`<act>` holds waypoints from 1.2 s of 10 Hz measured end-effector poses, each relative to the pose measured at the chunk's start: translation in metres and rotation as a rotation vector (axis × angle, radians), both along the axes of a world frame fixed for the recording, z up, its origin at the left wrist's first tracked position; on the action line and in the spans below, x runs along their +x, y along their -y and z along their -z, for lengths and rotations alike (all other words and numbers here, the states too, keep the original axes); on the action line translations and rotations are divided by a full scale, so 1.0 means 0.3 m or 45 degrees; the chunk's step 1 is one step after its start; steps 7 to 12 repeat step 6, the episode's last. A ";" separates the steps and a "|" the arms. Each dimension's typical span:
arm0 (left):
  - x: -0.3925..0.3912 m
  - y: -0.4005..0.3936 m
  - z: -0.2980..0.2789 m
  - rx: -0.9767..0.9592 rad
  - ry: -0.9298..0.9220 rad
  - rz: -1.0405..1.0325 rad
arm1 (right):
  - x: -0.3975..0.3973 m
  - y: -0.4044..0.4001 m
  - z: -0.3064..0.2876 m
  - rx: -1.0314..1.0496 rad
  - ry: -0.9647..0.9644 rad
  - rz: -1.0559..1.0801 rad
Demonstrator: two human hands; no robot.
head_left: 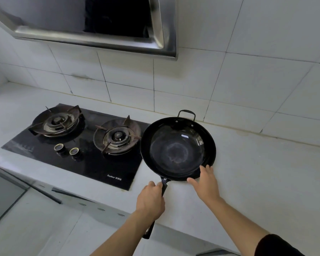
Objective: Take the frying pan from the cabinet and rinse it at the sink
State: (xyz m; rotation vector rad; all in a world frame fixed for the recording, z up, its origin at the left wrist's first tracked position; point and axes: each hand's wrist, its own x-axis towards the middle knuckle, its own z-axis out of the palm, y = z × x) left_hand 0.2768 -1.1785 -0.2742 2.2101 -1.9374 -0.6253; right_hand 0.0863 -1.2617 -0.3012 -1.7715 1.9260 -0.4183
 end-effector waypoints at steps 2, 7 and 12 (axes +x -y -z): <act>-0.009 0.041 0.000 0.003 -0.007 -0.036 | 0.012 0.055 -0.020 -0.004 -0.016 -0.022; 0.039 0.094 -0.065 0.069 0.166 0.123 | -0.051 0.058 -0.122 0.022 0.083 -0.088; 0.039 0.094 -0.065 0.069 0.166 0.123 | -0.051 0.058 -0.122 0.022 0.083 -0.088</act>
